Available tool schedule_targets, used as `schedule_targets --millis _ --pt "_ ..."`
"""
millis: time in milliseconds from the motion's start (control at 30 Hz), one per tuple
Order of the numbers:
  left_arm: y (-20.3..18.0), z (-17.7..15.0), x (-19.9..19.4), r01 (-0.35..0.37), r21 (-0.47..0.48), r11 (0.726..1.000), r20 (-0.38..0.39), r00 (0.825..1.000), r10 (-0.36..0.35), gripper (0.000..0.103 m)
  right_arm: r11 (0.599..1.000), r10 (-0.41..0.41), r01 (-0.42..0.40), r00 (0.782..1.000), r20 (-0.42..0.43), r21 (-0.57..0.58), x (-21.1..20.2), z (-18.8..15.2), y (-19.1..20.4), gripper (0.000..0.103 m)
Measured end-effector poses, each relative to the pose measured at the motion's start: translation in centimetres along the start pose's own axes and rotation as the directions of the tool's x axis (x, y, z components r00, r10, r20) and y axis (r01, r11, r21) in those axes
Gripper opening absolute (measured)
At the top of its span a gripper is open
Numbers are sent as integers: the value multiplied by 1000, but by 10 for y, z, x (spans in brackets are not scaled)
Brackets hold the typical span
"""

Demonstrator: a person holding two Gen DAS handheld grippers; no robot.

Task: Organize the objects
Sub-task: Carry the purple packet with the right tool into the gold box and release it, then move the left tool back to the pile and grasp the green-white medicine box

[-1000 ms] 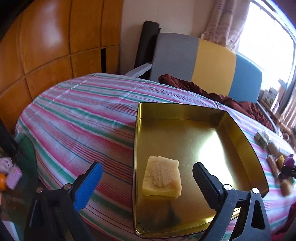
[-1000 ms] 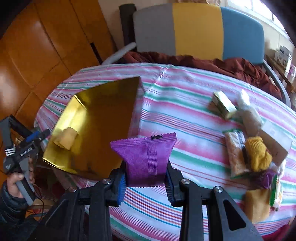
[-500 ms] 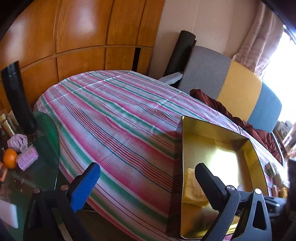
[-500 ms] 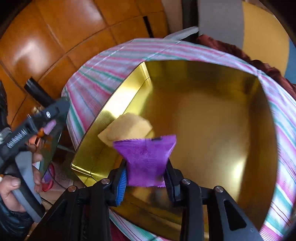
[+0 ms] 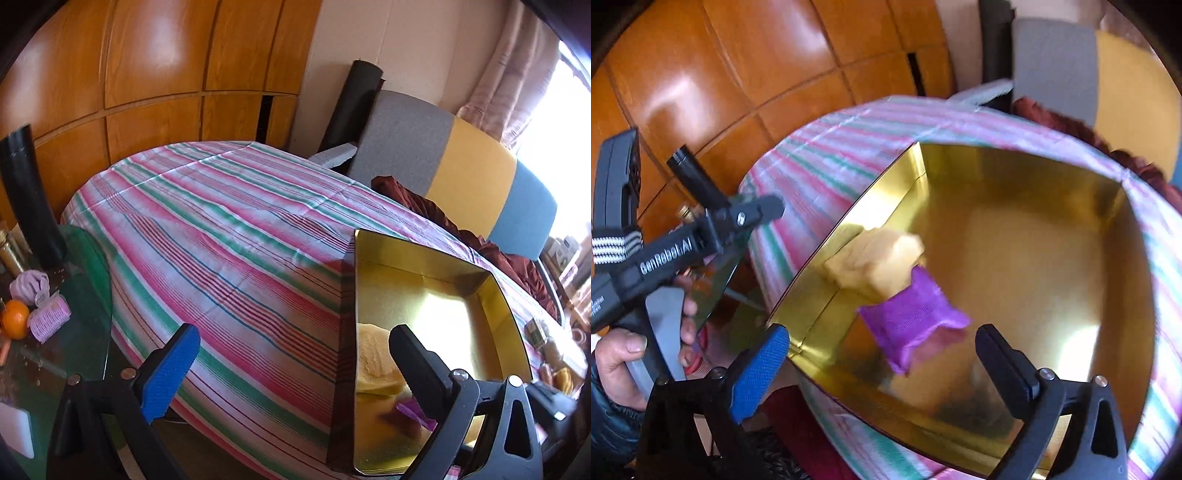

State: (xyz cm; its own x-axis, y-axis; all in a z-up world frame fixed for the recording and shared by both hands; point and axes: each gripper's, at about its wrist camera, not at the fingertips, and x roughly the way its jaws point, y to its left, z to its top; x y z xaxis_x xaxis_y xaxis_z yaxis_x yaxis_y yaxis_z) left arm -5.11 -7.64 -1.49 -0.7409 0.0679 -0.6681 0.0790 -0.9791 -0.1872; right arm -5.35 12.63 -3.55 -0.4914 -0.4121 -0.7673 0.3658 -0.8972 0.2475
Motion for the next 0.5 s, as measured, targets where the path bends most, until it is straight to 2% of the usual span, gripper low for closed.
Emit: schedule_targets --millis 167,267,400,500 --pt "-16 -1 -5 21 61 998 1 1000 -21 103 990 -142 141 983 114 19 -33 -2 -12 103" --pt "-28 -2 -8 26 104 994 3 1000 -26 103 973 -232 227 951 207 47 -61 -6 -21 103" --pt "-47 -6 -14 48 168 985 6 999 -50 103 933 -359 344 876 323 103 -94 -13 -34 102" --pt "-63 -8 -18 72 219 973 19 997 -78 103 892 -451 398 809 378 212 -121 -20 -54 102"
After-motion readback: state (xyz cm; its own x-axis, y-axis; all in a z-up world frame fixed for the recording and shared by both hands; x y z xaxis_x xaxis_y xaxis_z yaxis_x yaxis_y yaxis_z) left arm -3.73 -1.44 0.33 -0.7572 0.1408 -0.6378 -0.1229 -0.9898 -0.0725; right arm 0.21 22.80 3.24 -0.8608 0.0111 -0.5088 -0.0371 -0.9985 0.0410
